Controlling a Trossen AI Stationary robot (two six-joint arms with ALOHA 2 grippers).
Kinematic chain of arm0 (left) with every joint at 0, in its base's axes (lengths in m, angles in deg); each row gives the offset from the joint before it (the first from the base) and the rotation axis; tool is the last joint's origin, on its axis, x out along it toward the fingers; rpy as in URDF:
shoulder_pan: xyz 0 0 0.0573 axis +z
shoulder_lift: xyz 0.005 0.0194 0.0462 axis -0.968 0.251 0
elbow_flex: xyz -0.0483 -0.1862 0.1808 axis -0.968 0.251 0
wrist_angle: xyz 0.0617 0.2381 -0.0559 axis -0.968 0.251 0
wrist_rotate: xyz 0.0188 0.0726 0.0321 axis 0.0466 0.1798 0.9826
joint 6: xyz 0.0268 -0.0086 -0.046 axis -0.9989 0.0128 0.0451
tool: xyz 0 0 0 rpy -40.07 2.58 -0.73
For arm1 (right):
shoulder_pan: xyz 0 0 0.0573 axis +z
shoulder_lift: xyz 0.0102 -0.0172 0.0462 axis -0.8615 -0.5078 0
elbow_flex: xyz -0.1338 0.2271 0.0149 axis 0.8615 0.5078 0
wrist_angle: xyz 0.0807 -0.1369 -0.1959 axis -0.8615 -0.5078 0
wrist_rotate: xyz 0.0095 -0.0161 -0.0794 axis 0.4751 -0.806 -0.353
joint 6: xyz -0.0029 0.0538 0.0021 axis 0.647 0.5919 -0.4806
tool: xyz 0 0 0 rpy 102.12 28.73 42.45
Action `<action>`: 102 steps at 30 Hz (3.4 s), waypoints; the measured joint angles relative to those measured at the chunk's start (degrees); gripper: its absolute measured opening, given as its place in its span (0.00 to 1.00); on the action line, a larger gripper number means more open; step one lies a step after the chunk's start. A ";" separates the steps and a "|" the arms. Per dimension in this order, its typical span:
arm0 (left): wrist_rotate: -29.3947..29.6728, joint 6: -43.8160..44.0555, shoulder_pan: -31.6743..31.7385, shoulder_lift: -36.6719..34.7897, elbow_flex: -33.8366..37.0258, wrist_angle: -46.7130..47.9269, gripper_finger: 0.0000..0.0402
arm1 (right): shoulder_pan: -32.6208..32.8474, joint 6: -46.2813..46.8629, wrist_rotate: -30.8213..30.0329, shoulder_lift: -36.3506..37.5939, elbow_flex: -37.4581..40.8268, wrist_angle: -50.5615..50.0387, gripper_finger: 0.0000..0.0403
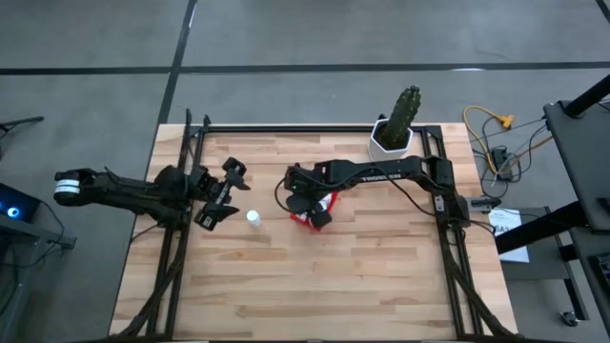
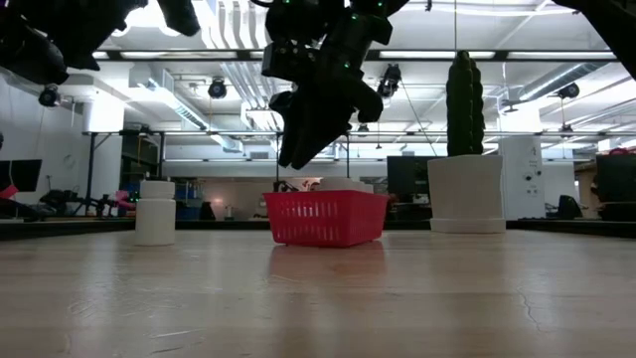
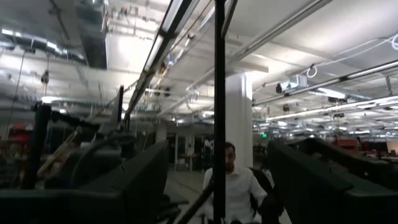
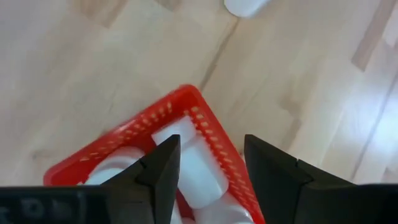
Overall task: Pick and place pill bottles into a basket
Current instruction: Put the pill bottle into the red bin
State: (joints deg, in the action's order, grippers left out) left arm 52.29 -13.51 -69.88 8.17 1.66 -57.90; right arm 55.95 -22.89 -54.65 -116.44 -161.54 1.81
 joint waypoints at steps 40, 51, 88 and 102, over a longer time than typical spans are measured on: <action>16.69 -12.04 -0.37 -5.75 -18.35 93.41 0.60 | -4.09 19.26 27.08 40.90 49.66 53.96 0.02; 16.69 -10.05 -1.82 8.02 -24.62 106.70 0.55 | -5.11 22.11 25.10 48.45 55.62 53.93 0.02; 21.56 -28.51 -13.70 21.29 -31.73 108.43 0.55 | -5.11 22.18 25.63 44.59 55.41 55.20 0.02; 27.02 -41.71 -13.75 40.99 -46.27 115.28 0.55 | -5.11 22.53 26.29 44.59 55.41 55.00 0.02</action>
State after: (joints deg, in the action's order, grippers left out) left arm 79.30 -55.22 -83.62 49.16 -44.61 57.38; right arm 50.84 -0.36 -28.35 -71.85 -106.13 56.82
